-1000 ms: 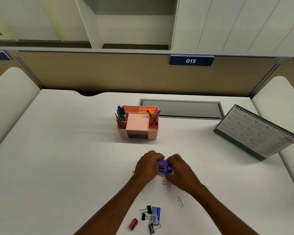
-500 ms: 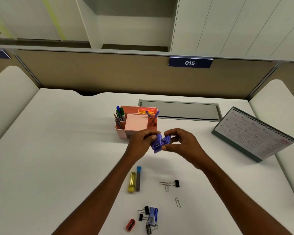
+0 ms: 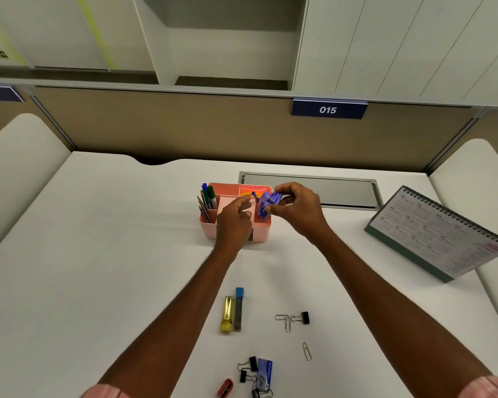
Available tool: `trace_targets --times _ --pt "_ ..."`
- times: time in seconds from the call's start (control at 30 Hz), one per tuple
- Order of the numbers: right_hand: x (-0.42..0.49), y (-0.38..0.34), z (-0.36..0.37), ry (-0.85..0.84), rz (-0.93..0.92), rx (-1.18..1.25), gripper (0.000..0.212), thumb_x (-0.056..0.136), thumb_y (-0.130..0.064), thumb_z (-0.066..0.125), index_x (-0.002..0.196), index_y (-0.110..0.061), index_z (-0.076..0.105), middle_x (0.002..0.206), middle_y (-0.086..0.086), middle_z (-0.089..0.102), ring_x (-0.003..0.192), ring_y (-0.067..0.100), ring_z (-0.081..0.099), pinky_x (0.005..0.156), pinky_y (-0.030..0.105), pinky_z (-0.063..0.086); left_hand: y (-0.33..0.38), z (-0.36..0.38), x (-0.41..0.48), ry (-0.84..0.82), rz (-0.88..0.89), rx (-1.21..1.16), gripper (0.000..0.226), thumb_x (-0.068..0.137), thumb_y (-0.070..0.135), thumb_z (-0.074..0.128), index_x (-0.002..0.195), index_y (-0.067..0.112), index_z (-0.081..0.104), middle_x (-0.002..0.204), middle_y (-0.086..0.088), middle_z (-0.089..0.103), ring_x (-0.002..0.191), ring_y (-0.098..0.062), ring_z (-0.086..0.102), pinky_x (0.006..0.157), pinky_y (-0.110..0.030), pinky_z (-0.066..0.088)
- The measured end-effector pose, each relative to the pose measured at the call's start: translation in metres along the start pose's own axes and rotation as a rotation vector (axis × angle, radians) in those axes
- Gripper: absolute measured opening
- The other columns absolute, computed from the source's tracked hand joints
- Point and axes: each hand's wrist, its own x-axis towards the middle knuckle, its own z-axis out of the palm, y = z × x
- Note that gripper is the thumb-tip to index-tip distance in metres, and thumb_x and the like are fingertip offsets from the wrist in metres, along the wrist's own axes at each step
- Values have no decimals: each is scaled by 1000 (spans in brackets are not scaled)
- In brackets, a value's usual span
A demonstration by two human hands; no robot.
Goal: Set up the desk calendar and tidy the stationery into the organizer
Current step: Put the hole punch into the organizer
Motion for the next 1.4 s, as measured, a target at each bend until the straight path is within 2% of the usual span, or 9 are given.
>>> trace_targets --times 0.17,0.27,0.4,0.53,0.67,0.93,1.17,1.3,1.4 --pt "10 9 16 -38 -22 -89 49 74 -14 91 117 -12 67 109 2 70 85 11 68 63 8 51 -5 3 3 -53 17 125 55 93 9 75 145 17 59 146 -6 61 126 -31 61 98 -42 59" --pt "16 12 26 -89 -51 -175 50 73 -15 92 118 -12 68 108 1 69 87 12 66 67 7 48 -9 7 4 -96 60 266 66 87 23 83 147 17 57 147 -7 60 129 -32 60 107 -42 51" --pt "22 20 38 -136 -65 -271 46 73 -17 92 114 -12 70 109 5 72 88 20 68 79 27 59 -11 13 4 -81 67 348 64 87 25 83 145 20 58 146 -5 62 130 -31 60 112 -46 46" --pt "23 28 43 -171 -80 -305 45 73 -21 92 111 -12 70 109 5 73 89 20 66 76 24 52 -11 15 2 -69 122 393 56 90 21 80 142 18 61 143 -7 63 127 -30 62 109 -42 48" --pt "26 32 46 -218 -100 -347 43 76 -20 90 113 -10 71 115 8 73 99 24 67 87 28 52 -10 17 3 -74 135 427 53 92 20 77 142 17 62 142 -8 64 125 -32 63 109 -41 48" --pt "37 36 47 -290 -132 -441 36 79 -20 88 112 -13 74 112 6 74 96 23 68 80 22 47 -14 15 7 -88 106 451 54 91 22 78 143 18 61 142 -8 64 126 -32 62 110 -43 48" --pt "35 41 44 -289 -200 -479 37 85 -28 82 119 -18 74 118 5 74 101 24 63 77 28 45 -15 15 6 -79 92 466 53 91 25 78 142 18 63 140 -8 66 123 -32 64 109 -45 51" --pt "32 42 41 -298 -216 -514 36 86 -36 80 119 -25 75 118 3 75 103 22 62 80 38 56 -14 15 5 -77 73 466 54 91 26 78 142 19 62 142 -7 64 125 -32 63 110 -44 48" --pt "30 42 38 -278 -215 -475 33 87 -33 80 119 -24 75 116 1 75 95 18 62 75 31 51 -13 16 4 -76 86 486 52 92 27 77 141 18 63 140 -7 66 123 -31 64 109 -43 50"
